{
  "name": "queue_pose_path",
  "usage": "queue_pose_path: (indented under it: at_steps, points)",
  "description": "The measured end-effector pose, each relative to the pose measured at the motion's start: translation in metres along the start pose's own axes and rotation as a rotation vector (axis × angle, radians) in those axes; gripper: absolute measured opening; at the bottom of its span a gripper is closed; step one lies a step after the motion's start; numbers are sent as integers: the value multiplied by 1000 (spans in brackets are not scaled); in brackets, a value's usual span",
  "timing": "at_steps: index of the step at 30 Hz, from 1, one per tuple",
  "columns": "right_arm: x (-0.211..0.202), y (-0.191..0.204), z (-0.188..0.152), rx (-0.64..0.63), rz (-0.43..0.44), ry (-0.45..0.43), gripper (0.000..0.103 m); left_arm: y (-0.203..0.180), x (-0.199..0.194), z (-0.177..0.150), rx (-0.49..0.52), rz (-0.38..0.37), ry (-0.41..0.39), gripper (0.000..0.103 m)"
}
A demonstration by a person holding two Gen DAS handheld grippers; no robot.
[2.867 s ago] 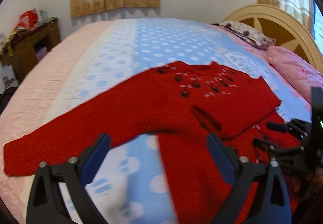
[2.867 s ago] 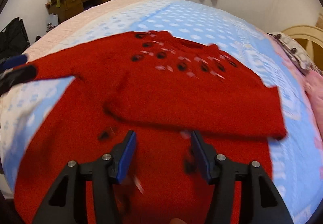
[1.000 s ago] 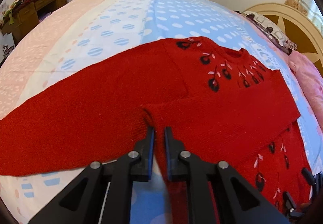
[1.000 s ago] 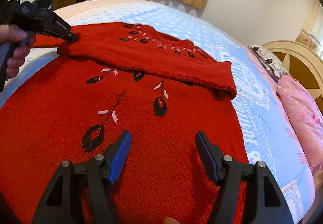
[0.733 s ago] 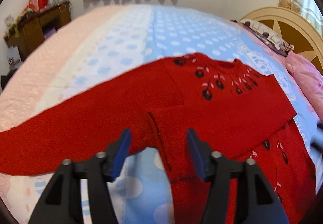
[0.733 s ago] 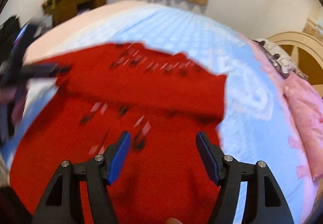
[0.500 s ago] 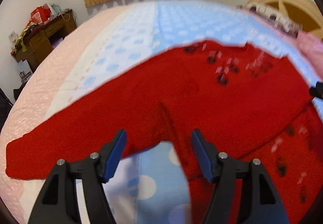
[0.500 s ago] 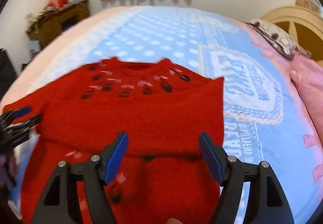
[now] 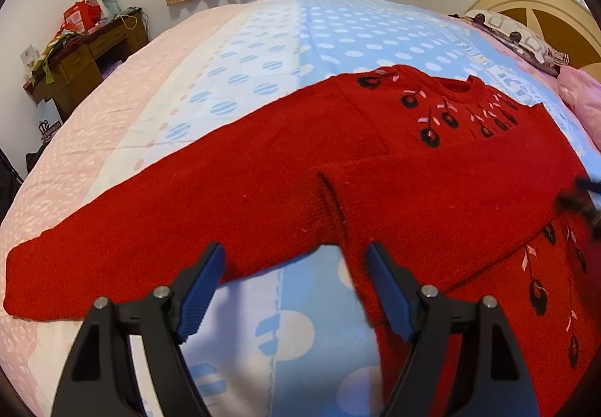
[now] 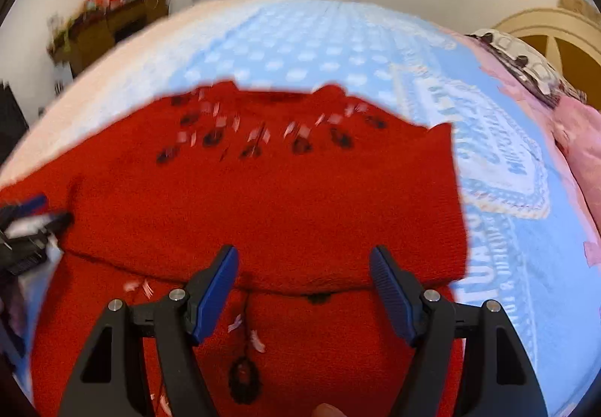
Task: Fold small clothes
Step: 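Lay the sleeve flat and open the right tool while the left tool grasps the other cuff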
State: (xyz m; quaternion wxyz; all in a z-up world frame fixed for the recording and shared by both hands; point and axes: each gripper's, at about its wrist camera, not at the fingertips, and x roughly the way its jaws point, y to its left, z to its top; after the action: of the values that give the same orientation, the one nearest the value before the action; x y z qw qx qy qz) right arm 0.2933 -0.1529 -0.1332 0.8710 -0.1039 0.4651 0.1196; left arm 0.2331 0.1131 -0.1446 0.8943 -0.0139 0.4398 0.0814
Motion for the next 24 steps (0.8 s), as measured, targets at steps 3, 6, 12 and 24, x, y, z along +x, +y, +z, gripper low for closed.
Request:
queue_pose_path:
  at_steps: [3, 6, 12, 24]
  points:
    - [9, 18, -9, -44, -69, 4, 73, 5, -11, -1, 3, -7, -18, 80]
    - [-4, 27, -6, -48, -59, -9, 73, 23, -28, -3, 9, 26, -65, 80]
    - [-19, 77, 3, -148, 11, -93, 73, 93, -47, -12, -50, 147, -82, 80]
    - [-17, 134, -7, -264, 86, -74, 73, 259, -46, -43, -344, 395, -21, 80]
